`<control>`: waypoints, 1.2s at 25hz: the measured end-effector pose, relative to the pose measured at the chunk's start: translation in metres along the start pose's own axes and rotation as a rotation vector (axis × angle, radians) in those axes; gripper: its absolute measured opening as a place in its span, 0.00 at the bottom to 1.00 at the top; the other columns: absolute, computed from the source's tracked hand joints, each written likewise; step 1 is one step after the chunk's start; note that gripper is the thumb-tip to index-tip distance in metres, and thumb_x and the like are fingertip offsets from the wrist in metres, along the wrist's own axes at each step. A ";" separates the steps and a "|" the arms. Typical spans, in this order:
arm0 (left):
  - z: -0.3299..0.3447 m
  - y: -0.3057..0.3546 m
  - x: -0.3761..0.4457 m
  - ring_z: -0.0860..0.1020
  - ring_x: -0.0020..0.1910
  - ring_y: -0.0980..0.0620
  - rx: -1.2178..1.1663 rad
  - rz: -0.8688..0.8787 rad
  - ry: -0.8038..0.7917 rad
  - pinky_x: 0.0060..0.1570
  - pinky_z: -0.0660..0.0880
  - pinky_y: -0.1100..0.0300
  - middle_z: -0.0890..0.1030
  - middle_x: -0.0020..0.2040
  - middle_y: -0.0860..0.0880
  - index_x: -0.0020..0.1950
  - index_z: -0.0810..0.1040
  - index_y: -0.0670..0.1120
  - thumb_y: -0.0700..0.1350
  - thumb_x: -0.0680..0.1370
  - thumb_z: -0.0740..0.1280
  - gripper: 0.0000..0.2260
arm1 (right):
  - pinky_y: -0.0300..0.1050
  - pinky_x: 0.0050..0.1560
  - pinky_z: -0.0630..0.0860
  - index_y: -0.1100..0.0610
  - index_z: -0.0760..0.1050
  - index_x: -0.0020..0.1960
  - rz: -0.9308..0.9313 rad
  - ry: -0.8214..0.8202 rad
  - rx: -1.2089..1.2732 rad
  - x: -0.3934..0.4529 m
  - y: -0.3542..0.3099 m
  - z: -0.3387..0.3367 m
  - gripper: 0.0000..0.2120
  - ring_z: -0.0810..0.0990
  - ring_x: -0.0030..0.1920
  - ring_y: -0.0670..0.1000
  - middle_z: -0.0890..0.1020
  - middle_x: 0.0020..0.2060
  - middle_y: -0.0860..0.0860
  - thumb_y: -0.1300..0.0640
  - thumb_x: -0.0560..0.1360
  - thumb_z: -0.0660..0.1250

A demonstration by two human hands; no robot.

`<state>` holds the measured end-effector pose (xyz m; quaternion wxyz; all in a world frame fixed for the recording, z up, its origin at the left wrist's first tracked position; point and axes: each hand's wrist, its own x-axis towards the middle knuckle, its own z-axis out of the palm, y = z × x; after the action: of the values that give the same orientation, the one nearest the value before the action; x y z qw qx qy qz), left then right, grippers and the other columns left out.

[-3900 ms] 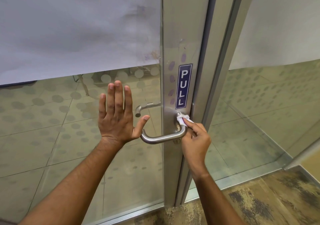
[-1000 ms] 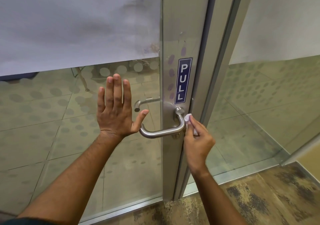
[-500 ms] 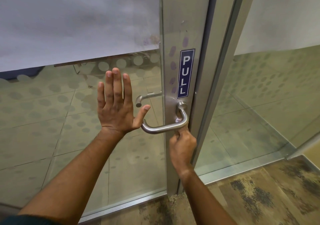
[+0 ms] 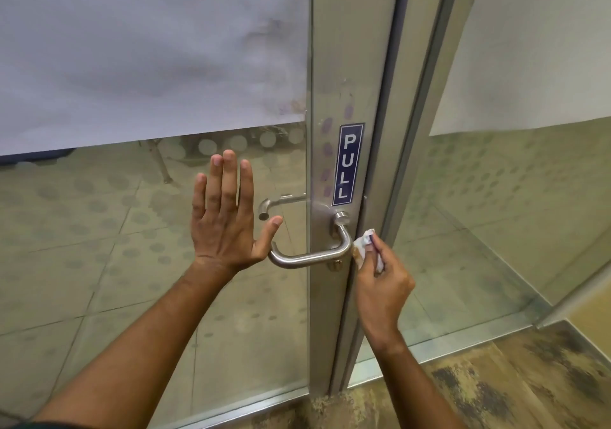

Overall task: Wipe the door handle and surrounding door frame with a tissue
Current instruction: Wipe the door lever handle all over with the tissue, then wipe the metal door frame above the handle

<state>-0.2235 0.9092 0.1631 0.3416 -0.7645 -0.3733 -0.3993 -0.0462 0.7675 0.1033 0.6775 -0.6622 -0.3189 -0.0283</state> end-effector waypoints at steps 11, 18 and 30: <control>-0.030 0.005 0.043 0.44 0.81 0.43 -0.173 -0.004 0.083 0.79 0.46 0.45 0.52 0.79 0.35 0.79 0.55 0.37 0.63 0.78 0.59 0.40 | 0.34 0.60 0.75 0.67 0.78 0.61 -0.578 0.042 -0.002 0.075 -0.089 0.008 0.15 0.83 0.56 0.51 0.83 0.56 0.58 0.71 0.76 0.67; -0.031 0.001 0.074 0.47 0.81 0.40 -0.111 -0.023 0.094 0.79 0.43 0.46 0.50 0.80 0.36 0.80 0.52 0.37 0.63 0.77 0.59 0.41 | 0.46 0.62 0.77 0.67 0.78 0.61 -0.797 0.126 -0.100 0.105 -0.124 0.025 0.16 0.82 0.59 0.56 0.83 0.57 0.59 0.74 0.74 0.66; -0.019 -0.001 0.074 0.41 0.81 0.43 0.009 -0.008 0.102 0.79 0.42 0.46 0.49 0.80 0.37 0.82 0.45 0.39 0.65 0.79 0.55 0.42 | 0.58 0.78 0.48 0.69 0.48 0.77 -0.834 -0.261 -0.401 0.096 -0.093 0.048 0.38 0.46 0.79 0.62 0.48 0.77 0.65 0.45 0.80 0.57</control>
<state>-0.2014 0.9165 0.2363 0.3621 -0.7403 -0.3602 -0.4372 -0.0319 0.8371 0.2267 0.4215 -0.5936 -0.6279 -0.2753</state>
